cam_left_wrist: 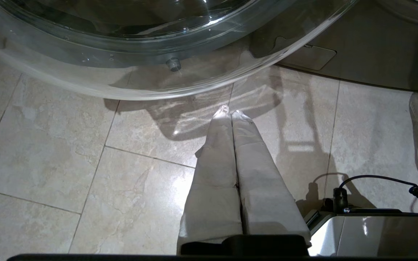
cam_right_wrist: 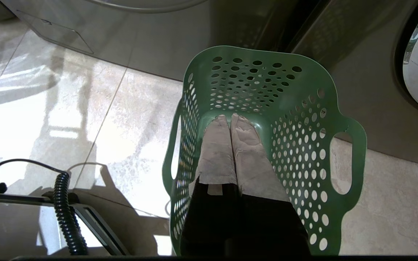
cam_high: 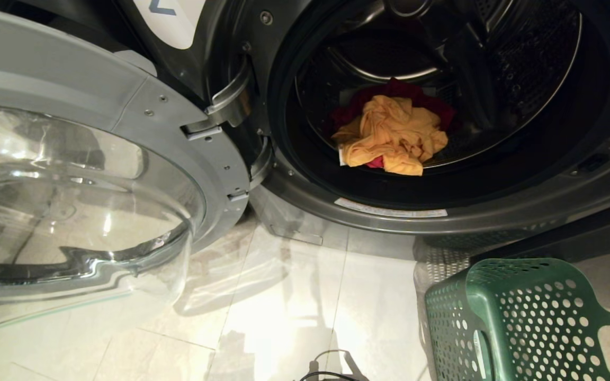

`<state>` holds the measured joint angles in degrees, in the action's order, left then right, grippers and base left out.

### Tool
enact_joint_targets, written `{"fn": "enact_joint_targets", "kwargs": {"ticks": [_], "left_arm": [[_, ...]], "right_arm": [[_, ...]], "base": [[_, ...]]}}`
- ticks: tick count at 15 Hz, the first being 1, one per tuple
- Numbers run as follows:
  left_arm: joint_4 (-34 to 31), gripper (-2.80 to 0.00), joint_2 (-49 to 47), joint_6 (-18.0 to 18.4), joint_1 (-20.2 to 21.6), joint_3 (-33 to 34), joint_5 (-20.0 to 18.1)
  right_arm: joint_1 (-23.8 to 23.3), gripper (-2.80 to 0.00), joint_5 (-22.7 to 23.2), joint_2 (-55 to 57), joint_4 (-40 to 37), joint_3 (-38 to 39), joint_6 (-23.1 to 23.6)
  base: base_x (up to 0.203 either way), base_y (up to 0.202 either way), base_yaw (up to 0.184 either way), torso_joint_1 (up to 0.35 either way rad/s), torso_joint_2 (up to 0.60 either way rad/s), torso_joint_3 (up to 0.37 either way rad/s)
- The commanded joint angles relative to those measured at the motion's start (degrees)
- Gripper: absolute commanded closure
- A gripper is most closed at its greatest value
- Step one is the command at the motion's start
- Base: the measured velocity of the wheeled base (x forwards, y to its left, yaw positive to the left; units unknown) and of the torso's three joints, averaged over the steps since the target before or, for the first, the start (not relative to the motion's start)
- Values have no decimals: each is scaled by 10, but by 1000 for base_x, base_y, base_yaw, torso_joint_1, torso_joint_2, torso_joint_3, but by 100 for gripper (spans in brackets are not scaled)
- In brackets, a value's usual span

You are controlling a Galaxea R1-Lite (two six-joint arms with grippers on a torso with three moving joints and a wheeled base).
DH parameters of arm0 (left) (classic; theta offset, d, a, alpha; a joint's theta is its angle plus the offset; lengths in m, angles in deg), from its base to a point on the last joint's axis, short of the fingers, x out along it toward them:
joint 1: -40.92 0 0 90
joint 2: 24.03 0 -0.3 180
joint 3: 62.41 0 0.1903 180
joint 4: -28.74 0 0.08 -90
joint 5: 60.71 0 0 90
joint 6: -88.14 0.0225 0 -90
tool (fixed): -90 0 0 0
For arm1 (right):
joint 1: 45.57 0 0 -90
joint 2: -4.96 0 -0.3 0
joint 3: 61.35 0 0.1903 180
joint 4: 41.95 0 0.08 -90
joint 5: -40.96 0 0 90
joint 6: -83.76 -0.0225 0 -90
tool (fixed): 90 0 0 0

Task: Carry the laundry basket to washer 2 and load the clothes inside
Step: Close the washing machine door with the left hand

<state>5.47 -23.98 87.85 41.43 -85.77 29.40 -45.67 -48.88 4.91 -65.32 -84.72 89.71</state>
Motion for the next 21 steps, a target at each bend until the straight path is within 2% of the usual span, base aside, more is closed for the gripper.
{"fn": "enact_joint_targets", "kwargs": {"ticks": [1, 7, 21], "left_arm": [[1, 0, 0, 0, 0, 0, 0], [1, 0, 0, 0, 0, 0, 1], [1, 0, -1, 1, 0, 0, 0]], "right_arm": [[0, 0, 0, 1, 0, 0, -1], [0, 0, 0, 1, 0, 0, -3], [0, 0, 0, 1, 0, 0, -2]], "base": [[0, 0, 0, 0, 0, 0], [0, 0, 0, 1, 1, 28], [0, 0, 0, 1, 1, 195]]}}
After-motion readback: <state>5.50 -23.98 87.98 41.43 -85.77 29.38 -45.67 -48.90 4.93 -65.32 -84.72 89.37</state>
